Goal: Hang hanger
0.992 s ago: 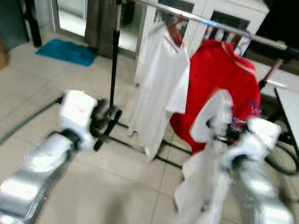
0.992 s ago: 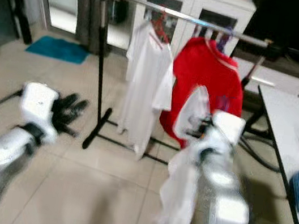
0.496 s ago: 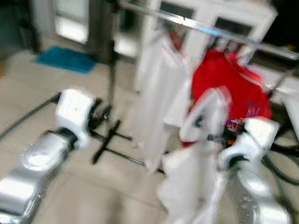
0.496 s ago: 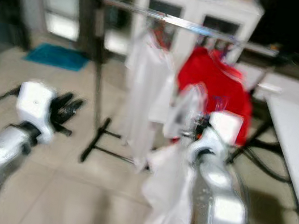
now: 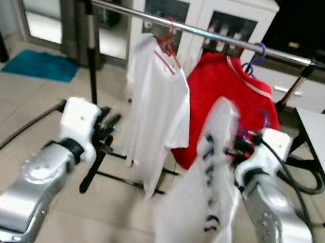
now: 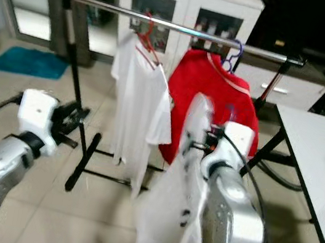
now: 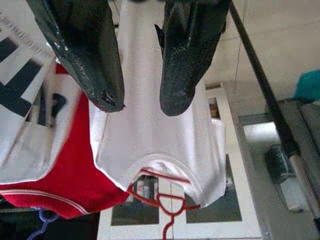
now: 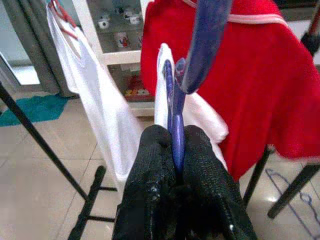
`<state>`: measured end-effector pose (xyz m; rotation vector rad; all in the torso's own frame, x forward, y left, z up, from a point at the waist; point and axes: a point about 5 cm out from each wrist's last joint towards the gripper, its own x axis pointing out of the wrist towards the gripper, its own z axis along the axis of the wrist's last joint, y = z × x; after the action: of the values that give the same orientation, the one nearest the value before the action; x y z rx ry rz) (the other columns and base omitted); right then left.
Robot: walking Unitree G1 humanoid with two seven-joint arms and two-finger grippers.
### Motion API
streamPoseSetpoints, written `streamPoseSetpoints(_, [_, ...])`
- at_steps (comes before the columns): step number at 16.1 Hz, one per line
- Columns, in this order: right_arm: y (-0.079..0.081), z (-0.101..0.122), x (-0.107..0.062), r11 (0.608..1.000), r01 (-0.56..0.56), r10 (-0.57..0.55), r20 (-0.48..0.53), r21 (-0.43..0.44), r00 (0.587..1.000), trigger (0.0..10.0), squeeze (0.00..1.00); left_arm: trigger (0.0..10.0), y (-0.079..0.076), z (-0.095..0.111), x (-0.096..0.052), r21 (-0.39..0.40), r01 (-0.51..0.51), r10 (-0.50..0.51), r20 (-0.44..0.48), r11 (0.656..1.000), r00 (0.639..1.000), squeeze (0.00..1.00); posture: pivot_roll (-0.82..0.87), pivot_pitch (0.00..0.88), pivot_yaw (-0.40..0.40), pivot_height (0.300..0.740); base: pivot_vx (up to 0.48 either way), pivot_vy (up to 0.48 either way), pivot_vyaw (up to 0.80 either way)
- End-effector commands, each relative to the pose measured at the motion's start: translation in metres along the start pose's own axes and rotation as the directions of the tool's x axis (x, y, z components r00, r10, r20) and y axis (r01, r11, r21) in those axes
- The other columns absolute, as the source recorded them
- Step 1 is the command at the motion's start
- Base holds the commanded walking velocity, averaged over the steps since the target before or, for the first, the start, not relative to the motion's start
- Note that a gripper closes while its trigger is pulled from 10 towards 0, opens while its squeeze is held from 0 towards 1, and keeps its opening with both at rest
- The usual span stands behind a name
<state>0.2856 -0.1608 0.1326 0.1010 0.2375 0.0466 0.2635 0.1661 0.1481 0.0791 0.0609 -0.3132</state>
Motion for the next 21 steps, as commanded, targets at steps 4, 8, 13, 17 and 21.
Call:
streamPoseSetpoints(4, [-0.009,0.005,0.000,0.995,0.048,-0.046,0.017,-0.093,0.999,10.0,0.00,10.0,-0.008,0.003,0.003,-0.003,0.025,-0.024,0.016,1.000,1.000,0.00,0.09,0.000,-0.041,0.740,0.404,0.000,0.73])
streamPoseSetpoints(8, [-0.014,0.004,0.000,0.996,0.080,-0.080,0.012,-0.046,0.997,10.0,0.00,10.0,-0.011,0.001,0.003,-0.004,0.038,-0.038,0.011,0.999,0.999,0.00,0.09,0.000,-0.040,0.740,0.405,0.000,0.00])
streamPoseSetpoints(13, [-0.014,0.004,0.002,0.995,0.086,-0.086,0.011,-0.042,0.996,10.0,0.00,10.0,-0.014,0.000,0.004,0.008,0.068,-0.068,0.006,0.998,0.998,0.00,0.09,0.000,-0.039,0.740,0.403,0.000,0.00])
streamPoseSetpoints(17, [-0.016,0.008,0.005,0.994,0.086,-0.084,0.031,-0.062,0.996,10.0,0.00,10.0,-0.017,0.001,0.005,0.015,0.085,-0.085,0.006,0.996,0.996,0.00,0.09,0.000,-0.040,0.740,0.406,0.000,0.00])
streamPoseSetpoints(21, [-0.015,0.014,0.008,0.994,0.065,-0.060,0.051,-0.086,0.997,10.0,0.00,10.0,-0.016,0.001,0.005,0.019,0.086,-0.086,0.005,0.996,0.996,0.00,0.09,0.000,-0.040,0.740,0.405,0.000,0.00])
